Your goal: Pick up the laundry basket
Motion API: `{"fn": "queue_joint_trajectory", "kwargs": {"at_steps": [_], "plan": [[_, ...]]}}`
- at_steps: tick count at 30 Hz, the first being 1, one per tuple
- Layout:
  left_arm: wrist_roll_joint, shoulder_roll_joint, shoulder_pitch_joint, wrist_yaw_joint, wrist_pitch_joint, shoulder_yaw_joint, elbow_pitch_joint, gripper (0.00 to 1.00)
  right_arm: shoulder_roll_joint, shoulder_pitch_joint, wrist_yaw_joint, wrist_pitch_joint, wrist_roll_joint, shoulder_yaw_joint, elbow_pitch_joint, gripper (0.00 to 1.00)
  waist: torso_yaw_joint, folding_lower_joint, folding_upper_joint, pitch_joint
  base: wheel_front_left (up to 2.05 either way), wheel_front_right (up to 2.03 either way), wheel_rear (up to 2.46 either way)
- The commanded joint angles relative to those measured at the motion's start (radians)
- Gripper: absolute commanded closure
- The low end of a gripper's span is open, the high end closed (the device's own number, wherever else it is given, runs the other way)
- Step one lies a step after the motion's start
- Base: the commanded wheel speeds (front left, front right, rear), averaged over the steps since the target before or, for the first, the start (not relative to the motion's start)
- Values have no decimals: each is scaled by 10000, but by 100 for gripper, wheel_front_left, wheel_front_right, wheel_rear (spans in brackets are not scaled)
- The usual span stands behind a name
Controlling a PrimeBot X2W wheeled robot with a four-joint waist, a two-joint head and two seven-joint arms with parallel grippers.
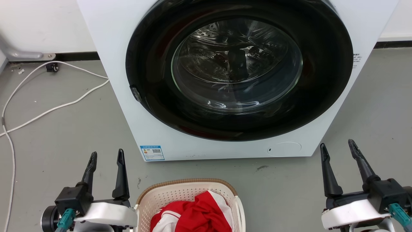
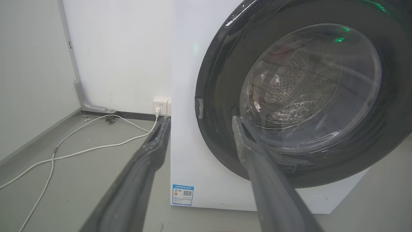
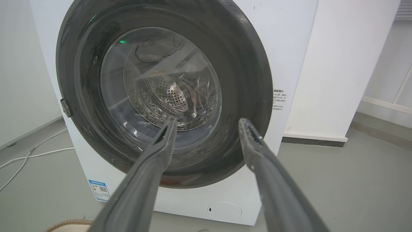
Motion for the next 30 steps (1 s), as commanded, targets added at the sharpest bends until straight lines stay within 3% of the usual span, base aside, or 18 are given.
{"fn": "queue_joint_trajectory", "kwargs": {"at_steps": [1, 11, 30], "plan": [[191, 35, 96, 61, -74, 18, -72, 0, -26, 63, -3, -71, -189, -18, -34, 0, 4, 0, 0, 0, 0, 0, 0], [911, 36, 171, 71, -270, 17, -99, 0, -25, 125, -3, -255, -641, 5, -191, 0, 23, -1, 0, 24, 0, 0, 0], [745, 34, 204, 86, -249, 89, -6, 0, -25, 172, -3, -247, -105, 14, -98, 0, 1, -1, 0, 4, 0, 0, 0]]}}
